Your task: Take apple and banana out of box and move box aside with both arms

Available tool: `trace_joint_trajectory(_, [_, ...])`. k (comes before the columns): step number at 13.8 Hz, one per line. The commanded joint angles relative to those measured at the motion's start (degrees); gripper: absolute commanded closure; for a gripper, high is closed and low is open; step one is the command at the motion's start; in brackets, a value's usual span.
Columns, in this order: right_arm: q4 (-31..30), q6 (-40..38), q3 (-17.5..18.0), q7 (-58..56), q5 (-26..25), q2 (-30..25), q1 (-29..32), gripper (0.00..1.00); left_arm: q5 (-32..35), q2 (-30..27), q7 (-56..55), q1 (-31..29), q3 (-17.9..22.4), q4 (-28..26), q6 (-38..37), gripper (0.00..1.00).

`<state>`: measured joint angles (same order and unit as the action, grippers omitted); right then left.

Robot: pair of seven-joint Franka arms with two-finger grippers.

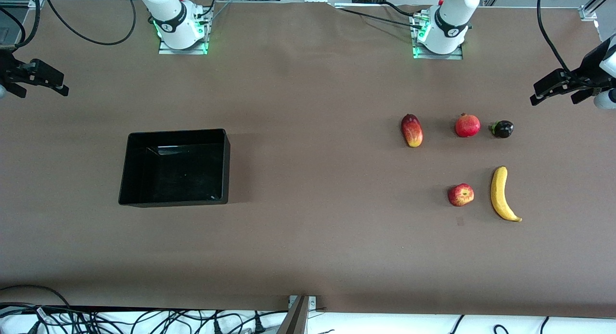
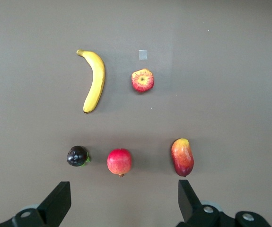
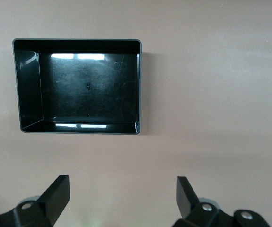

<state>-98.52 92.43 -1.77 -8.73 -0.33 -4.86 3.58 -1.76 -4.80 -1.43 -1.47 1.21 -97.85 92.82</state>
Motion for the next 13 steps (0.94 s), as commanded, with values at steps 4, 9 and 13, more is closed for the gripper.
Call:
trace_joint_trajectory(4, [-1.1, 0.8, -1.0, 0.9, -1.0, -0.7, -1.2, 0.0, 0.2, 0.1, 0.3, -0.7, -0.6, 0.7, -0.8, 0.0])
trace_joint_trajectory(9, [-1.1, 0.4, -1.3, 1.2, -0.8, 0.0, -1.0, 0.0, 0.2, 0.1, 0.3, -0.7, -0.6, 0.4, -1.0, 0.0])
trace_joint_trajectory(13, [-1.1, 0.4, -1.2, 1.2, -0.8, -0.1, -1.0, 0.0, 0.3, -0.6, 0.3, -0.6, -1.1, 0.1, -1.5, 0.0])
